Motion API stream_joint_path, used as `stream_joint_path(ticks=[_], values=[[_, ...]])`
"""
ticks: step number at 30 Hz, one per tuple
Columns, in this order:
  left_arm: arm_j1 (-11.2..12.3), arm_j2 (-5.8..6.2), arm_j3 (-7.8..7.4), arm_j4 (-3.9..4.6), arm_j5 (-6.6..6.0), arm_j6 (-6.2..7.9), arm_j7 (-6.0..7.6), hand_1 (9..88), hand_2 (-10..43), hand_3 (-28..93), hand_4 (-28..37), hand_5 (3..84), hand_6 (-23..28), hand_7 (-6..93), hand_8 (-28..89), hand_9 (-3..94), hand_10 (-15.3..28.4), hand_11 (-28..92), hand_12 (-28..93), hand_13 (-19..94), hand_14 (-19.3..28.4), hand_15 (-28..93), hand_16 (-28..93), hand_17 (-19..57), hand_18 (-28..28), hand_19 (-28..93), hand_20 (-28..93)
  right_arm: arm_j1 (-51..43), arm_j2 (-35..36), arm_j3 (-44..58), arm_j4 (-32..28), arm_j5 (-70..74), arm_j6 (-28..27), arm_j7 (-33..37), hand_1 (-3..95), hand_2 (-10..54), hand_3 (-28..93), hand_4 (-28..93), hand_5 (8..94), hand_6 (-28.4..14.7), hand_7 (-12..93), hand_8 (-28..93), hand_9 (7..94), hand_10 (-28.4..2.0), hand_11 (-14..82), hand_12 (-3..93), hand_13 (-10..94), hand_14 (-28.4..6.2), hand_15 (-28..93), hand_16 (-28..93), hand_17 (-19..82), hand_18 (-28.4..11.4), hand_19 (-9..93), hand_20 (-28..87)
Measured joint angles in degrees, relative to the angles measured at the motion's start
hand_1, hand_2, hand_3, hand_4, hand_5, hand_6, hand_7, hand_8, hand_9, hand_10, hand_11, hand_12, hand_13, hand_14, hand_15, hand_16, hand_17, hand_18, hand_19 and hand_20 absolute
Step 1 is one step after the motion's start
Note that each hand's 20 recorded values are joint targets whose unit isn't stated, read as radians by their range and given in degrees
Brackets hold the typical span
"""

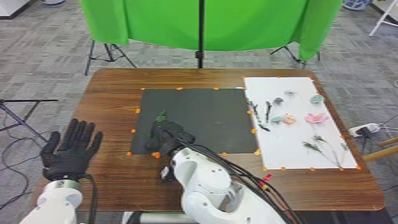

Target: Arrange flowers

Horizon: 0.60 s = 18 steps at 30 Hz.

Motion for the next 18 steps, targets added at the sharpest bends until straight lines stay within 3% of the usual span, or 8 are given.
stream_joint_path(ticks=[9, 18], values=[[-0.5, 0.09, 0.47, 0.21, 0.07, 0.01, -0.13, 27.7, 13.9, 83, -28.3, 50.0, 10.6, 11.0, -9, 39.8, 15.7, 21, 11, 29, 15.5, 37, -8, -8.0, 13.6, 39, 14, 0.0, -0.8, 0.2, 1.4, -0.9, 0.3, 0.2, 31.4, -0.7, 83, -15, 60.0, -4.7, 7, -10, 70.3, -22.2, 40.7, 26.5, 70, -16.6, 77, 32, 50, -25.4, 93, 53], [-1.3, 0.26, 1.39, 0.57, 0.08, -0.09, -0.12, 27.7, 13.8, 84, -28.3, 50.0, 10.6, 10.9, -9, 39.8, 15.8, 21, 11, 29, 15.5, 37, -8, -8.0, 13.6, 39, 14, 0.4, -3.3, 2.4, 3.7, -2.8, -10.2, 0.3, 30.7, 0.6, 82, -15, 62.1, -5.7, 7, -10, 69.6, -22.6, 41.9, 26.9, 70, -16.7, 77, 33, 50, -25.3, 93, 54]])
